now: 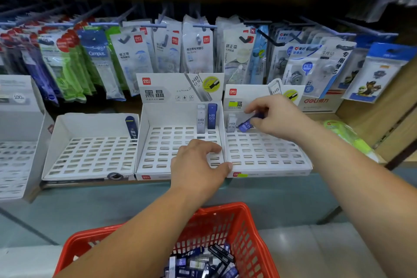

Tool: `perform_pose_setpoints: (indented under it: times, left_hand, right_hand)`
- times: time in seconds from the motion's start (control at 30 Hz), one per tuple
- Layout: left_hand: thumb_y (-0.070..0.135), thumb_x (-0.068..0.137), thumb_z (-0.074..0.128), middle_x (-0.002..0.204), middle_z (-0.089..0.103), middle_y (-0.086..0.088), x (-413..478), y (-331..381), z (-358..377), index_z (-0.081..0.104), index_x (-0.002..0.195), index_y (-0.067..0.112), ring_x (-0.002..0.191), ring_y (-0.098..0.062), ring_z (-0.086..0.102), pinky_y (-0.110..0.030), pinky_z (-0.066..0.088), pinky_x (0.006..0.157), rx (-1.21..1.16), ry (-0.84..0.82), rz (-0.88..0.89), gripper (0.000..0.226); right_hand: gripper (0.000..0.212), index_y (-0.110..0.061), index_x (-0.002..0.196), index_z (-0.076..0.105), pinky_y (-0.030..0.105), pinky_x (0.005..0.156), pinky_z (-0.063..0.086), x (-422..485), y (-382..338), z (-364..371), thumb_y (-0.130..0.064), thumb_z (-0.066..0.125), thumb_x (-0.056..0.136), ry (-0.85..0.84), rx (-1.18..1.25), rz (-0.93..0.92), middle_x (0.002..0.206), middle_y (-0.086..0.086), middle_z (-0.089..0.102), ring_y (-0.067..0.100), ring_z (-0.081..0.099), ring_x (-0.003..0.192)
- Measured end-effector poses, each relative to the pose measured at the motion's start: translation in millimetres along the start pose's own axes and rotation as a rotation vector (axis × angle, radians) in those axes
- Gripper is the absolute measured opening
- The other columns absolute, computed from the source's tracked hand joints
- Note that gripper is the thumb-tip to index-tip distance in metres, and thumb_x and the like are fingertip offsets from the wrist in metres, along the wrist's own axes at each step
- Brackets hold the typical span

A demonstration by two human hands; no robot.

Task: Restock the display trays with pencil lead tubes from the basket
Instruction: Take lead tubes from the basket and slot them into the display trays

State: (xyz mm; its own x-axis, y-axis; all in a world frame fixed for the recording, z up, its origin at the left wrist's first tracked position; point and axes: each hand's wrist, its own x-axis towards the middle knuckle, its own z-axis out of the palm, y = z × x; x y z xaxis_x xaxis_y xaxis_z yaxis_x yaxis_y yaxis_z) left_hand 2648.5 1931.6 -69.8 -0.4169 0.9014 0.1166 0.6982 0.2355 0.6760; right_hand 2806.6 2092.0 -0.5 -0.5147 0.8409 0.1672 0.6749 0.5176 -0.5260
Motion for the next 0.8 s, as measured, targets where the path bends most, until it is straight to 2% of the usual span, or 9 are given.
perform_pose_setpoints:
  times: [0.1,0.2,0.27,0.4,0.47,0.53,0.6,0.67,0.8]
  left_hand:
    - [0.053,0.081,0.079,0.128,0.059,0.017,1,0,0,0.069,0.117,0.039,0.121,-0.013,0.052,-0.039,0.043,0.106,-0.003,-0.003,-0.007,0.04]
    - [0.053,0.081,0.079,0.128,0.059,0.016,1,1,0,0.069,0.118,0.038,0.121,-0.014,0.052,-0.038,0.043,0.106,0.002,-0.004,-0.007,0.041]
    - [0.052,0.081,0.08,0.128,0.059,0.015,1,1,-1,0.069,0.118,0.038,0.121,-0.014,0.052,-0.036,0.043,0.106,-0.001,-0.006,-0.008,0.042]
    - [0.051,0.078,0.083,0.126,0.06,0.014,3,3,-2,0.071,0.109,0.04,0.123,-0.014,0.052,-0.04,0.044,0.106,-0.042,-0.023,-0.046,0.035]
    - [0.05,0.077,0.084,0.126,0.06,0.013,4,3,-3,0.072,0.104,0.04,0.124,-0.015,0.053,-0.042,0.045,0.106,-0.06,-0.029,-0.057,0.03]
    - [0.052,0.078,0.083,0.126,0.06,0.014,4,4,-3,0.073,0.1,0.04,0.123,-0.014,0.053,-0.041,0.046,0.105,-0.06,-0.026,-0.058,0.027]
    - [0.055,0.079,0.08,0.123,0.06,0.016,4,4,-1,0.073,0.099,0.041,0.121,-0.012,0.053,-0.039,0.047,0.102,-0.041,-0.007,-0.057,0.026]
    - [0.058,0.079,0.078,0.122,0.06,0.018,2,5,2,0.073,0.098,0.041,0.118,-0.011,0.053,-0.037,0.046,0.101,-0.02,0.019,-0.052,0.026]
    - [0.06,0.08,0.076,0.123,0.06,0.019,1,4,3,0.072,0.102,0.042,0.117,-0.012,0.053,-0.037,0.045,0.102,0.008,0.024,-0.029,0.029]
  right_hand:
    - [0.021,-0.03,0.096,0.078,0.02,0.067,0.044,-7,6,-6,-0.014,0.071,0.084,-0.167,-0.191,0.048,0.081,-0.004,0.068,0.004,0.058,0.071]
    - [0.007,-0.027,0.087,0.078,0.032,0.073,0.056,-13,10,8,-0.031,0.072,0.085,-0.156,-0.258,0.099,0.076,-0.007,0.069,0.012,0.063,0.074]
    - [0.012,-0.025,0.082,0.076,0.036,0.075,0.058,-14,11,16,-0.036,0.073,0.086,-0.116,-0.248,0.097,0.075,-0.006,0.07,0.017,0.065,0.076]
    - [0.003,-0.025,0.093,0.077,0.024,0.066,0.047,-12,5,13,-0.023,0.075,0.091,-0.042,0.039,0.07,0.082,-0.002,0.07,0.012,0.06,0.072]
    - [0.013,-0.024,0.098,0.076,0.02,0.065,0.046,-11,4,13,-0.014,0.076,0.09,0.002,0.202,0.057,0.078,-0.001,0.067,0.007,0.057,0.065]
    - [0.015,-0.019,0.094,0.072,0.024,0.063,0.05,-10,3,14,-0.006,0.077,0.088,0.068,0.347,0.084,0.075,0.003,0.067,0.007,0.06,0.059]
    - [0.018,-0.013,0.091,0.064,0.034,0.054,0.056,-9,2,16,0.001,0.075,0.087,0.109,0.431,0.124,0.075,0.014,0.07,0.019,0.069,0.06]
    - [0.023,-0.014,0.091,0.059,0.043,0.061,0.062,-8,6,17,0.005,0.072,0.086,0.154,0.471,0.121,0.076,0.02,0.072,0.035,0.074,0.069]
    - [0.036,-0.032,0.087,0.059,0.046,0.074,0.064,-6,15,23,0.002,0.072,0.087,0.254,0.463,0.098,0.08,0.021,0.071,0.038,0.073,0.078]
